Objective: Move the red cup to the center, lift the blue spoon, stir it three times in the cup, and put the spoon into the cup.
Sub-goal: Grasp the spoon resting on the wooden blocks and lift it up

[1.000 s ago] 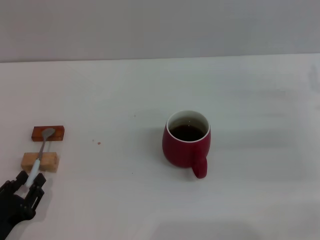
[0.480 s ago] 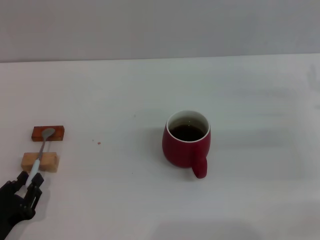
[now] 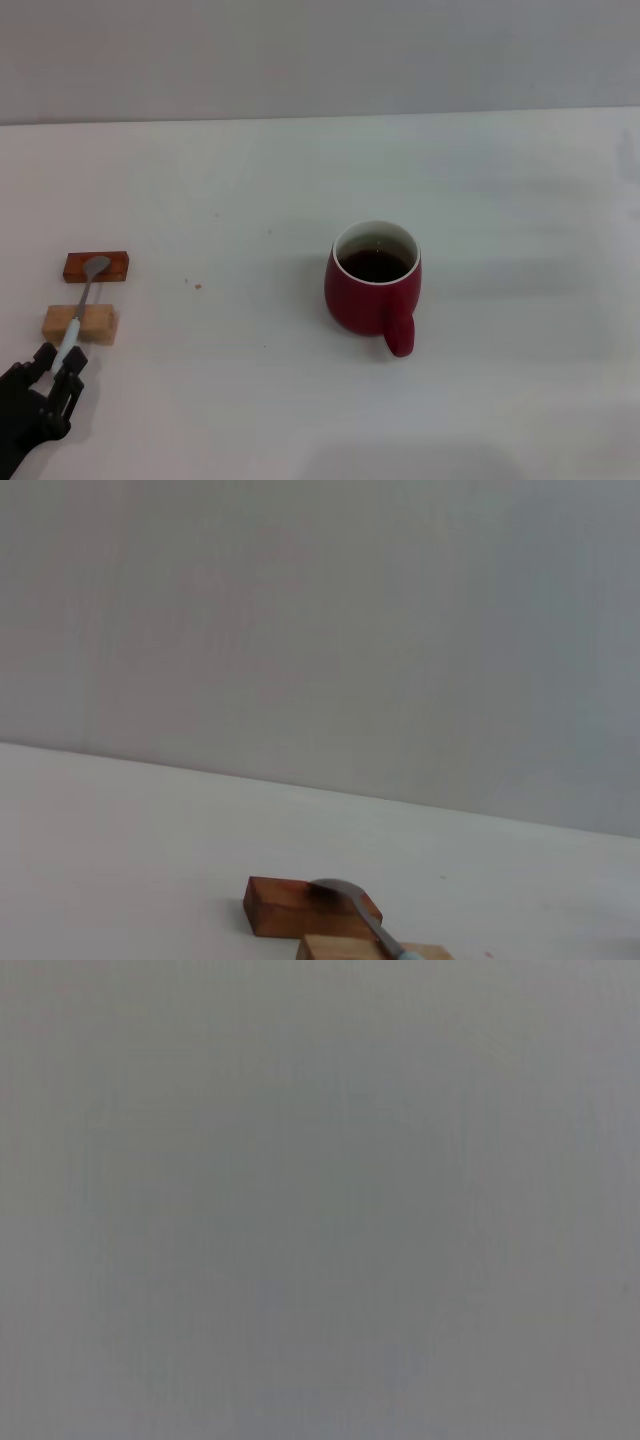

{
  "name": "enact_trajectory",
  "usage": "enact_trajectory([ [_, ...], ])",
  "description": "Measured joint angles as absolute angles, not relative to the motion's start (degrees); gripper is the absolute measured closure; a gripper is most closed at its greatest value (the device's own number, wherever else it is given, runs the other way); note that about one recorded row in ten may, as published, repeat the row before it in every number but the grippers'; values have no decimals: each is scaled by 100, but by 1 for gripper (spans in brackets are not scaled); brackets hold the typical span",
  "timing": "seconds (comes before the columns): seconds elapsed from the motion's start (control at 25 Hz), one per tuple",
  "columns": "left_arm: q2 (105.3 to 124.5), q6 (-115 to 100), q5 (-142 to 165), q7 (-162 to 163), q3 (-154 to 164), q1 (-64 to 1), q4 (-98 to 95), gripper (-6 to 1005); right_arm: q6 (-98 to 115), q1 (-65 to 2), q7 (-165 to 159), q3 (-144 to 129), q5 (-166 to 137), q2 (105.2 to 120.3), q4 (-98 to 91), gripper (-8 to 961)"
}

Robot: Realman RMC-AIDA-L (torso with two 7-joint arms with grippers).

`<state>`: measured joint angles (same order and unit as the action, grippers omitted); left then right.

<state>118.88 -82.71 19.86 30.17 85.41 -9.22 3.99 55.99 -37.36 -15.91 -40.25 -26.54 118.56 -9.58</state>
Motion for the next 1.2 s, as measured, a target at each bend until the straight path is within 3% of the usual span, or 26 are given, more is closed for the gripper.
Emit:
enact_trajectory([
  [0.24,11900,-8270,1986,3000,8532,-929,410,657,5599,-3736,-1590,-4025,-2654,11856,-941,365],
  [0.44,11900,-8271,1986,3010,8518,-936,398,769,5598,-3757,-1469,-4025,-2654,11857,-890,364],
  [1.2,11891,-8183,1986,3024,8533,-967,395,810,5589,-3766,-1454,-4007,-2627,11856,-887,364],
])
